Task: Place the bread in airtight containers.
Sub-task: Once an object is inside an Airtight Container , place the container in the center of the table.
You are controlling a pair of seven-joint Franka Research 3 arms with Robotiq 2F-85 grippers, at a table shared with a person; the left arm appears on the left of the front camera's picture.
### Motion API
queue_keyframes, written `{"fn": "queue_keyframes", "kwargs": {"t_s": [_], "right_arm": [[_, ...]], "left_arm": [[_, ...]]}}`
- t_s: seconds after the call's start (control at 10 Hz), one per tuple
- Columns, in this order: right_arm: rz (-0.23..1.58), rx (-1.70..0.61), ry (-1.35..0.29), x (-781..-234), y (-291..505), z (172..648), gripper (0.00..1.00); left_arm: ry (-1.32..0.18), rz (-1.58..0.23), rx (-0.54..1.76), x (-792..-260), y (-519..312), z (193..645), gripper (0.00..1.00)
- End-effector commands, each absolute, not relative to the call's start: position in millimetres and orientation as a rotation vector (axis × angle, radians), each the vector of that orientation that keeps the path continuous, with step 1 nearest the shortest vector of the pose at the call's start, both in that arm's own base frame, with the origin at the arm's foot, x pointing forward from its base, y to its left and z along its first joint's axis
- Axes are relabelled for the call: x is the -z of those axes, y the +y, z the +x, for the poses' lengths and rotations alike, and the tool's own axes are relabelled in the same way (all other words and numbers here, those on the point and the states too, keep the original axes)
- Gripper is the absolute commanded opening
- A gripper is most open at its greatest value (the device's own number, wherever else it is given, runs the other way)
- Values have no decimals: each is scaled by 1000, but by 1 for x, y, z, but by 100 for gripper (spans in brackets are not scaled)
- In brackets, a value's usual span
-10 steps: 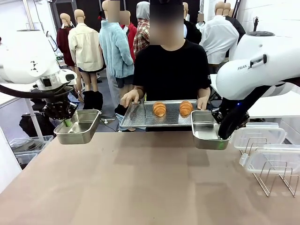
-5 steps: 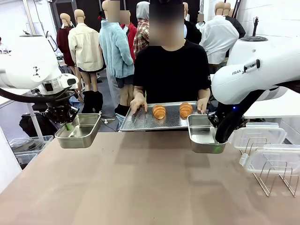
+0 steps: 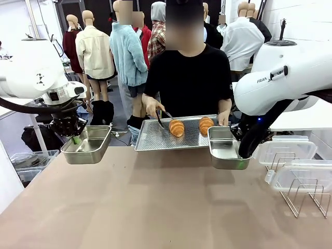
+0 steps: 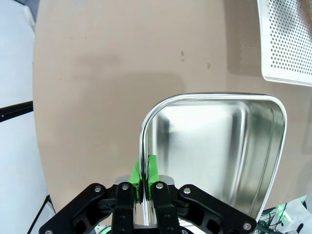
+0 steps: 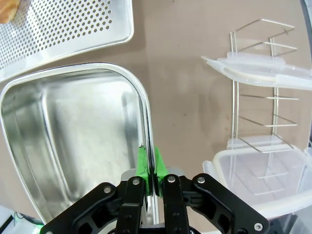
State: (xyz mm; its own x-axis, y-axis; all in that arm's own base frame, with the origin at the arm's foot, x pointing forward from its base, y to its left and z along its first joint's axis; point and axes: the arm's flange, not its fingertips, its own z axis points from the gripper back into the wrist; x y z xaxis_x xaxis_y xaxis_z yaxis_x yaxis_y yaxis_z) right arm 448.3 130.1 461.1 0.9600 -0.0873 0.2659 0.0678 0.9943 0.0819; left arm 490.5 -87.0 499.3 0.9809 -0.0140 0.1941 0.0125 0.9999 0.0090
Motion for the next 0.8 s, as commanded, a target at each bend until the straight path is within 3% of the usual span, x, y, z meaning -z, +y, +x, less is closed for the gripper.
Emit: {"fn": "queue_keyframes", "kwargs": {"t_s": [0.0, 0.7], "right_arm": [[69, 67, -298, -462, 130, 451, 0], [69, 67, -298, -462, 130, 451, 0]], "left_arm": [[-219, 9, 28, -502, -86, 490, 0], [-219, 9, 28, -502, -86, 490, 0]]}}
